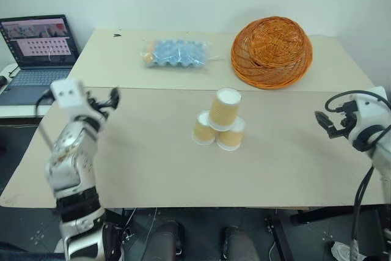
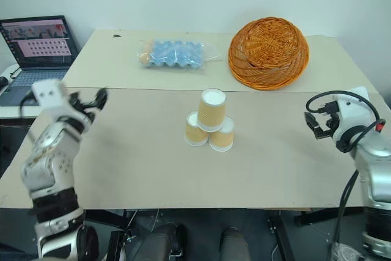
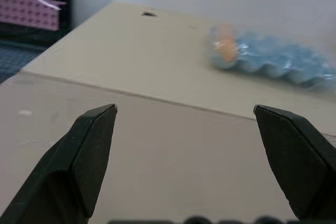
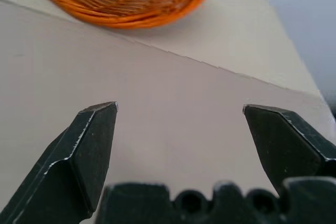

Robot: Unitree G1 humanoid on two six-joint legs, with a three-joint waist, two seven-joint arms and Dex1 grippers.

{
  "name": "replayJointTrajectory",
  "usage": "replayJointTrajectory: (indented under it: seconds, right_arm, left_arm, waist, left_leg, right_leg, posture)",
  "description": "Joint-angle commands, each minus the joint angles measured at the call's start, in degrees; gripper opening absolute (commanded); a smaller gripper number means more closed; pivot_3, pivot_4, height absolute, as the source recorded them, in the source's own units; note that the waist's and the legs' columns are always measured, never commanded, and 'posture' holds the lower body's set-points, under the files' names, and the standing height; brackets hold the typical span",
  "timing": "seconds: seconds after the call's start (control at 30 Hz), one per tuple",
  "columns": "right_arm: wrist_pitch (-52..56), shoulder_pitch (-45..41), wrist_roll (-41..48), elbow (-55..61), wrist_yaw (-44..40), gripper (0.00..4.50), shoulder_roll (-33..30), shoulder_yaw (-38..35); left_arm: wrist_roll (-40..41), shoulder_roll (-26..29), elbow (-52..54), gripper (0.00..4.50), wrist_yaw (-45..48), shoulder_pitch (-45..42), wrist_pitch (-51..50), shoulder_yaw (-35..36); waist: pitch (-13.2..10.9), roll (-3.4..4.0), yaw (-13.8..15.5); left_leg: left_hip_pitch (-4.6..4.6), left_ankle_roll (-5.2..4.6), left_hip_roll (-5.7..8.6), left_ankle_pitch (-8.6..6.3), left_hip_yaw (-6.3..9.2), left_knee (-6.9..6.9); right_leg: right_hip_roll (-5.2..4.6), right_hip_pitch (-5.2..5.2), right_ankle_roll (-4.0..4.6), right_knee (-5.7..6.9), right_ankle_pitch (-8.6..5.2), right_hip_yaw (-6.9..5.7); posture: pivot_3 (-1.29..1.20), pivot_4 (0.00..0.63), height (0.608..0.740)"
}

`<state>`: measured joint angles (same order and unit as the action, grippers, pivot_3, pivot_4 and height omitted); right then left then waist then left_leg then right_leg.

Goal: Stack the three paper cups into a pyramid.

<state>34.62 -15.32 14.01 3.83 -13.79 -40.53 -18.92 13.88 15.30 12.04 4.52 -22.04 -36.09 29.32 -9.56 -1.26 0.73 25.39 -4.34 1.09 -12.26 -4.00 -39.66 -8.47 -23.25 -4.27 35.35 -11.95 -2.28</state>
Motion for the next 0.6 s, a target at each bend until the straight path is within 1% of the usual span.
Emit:
replayJointTrajectory:
  seconds: [0.03,0.07,0.17,0.33,0.6]
  right_arm:
    - [-7.7,-2.1,-1.6,-2.3,7.2,4.5,8.1,-2.0]
    - [-10.5,-1.8,-2.1,-2.9,7.2,4.5,9.5,-1.8]
    - [-16.2,-1.3,-1.8,-5.4,7.1,4.5,13.1,-2.5]
    - [-22.1,0.0,-0.9,-8.0,6.0,4.5,15.2,-3.2]
    - [-23.4,-0.4,-0.7,-9.9,5.4,4.5,15.0,-3.6]
  left_arm:
    - [-2.2,-0.5,-2.0,4.45,-4.9,3.0,8.1,3.1]
    - [-2.0,-0.3,-3.0,4.45,-5.0,3.4,9.4,3.2]
    - [-1.5,0.0,-5.6,4.45,-5.3,4.3,13.3,3.6]
    - [0.0,0.6,-9.0,4.45,-3.8,4.4,18.2,3.9]
    - [1.6,0.5,-10.1,4.45,-3.3,3.7,22.0,3.0]
  waist:
    - [0.1,0.02,-0.1]
    - [0.1,0.03,-0.1]
    - [0.1,0.04,0.1]
    - [0.1,0.05,0.0]
    - [0.1,0.06,-0.4]
  left_leg:
    - [-0.13,0.03,-0.04,-0.01,-0.01,0.0]
    - [-0.14,0.17,-0.03,-0.3,-0.01,0.03]
    - [-0.13,0.07,0.03,-0.32,0.0,0.0]
    - [-0.15,-0.18,0.03,-0.16,0.04,-0.05]
    - [-0.16,-0.24,-0.02,-0.16,-0.02,-0.02]
  right_leg:
    - [0.02,0.07,0.04,-0.03,0.03,-0.01]
    - [0.0,0.07,0.05,0.0,0.03,0.01]
    - [0.0,0.0,0.07,0.12,0.04,-0.01]
    - [0.0,-0.05,0.07,0.06,0.04,-0.07]
    - [0.01,0.0,0.08,0.23,0.04,-0.01]
  posture:
    - [0.0,0.15,0.726]
    - [0.0,0.15,0.726]
    - [0.0,0.15,0.726]
    - [0.0,0.15,0.726]
    - [0.0,0.15,0.726]
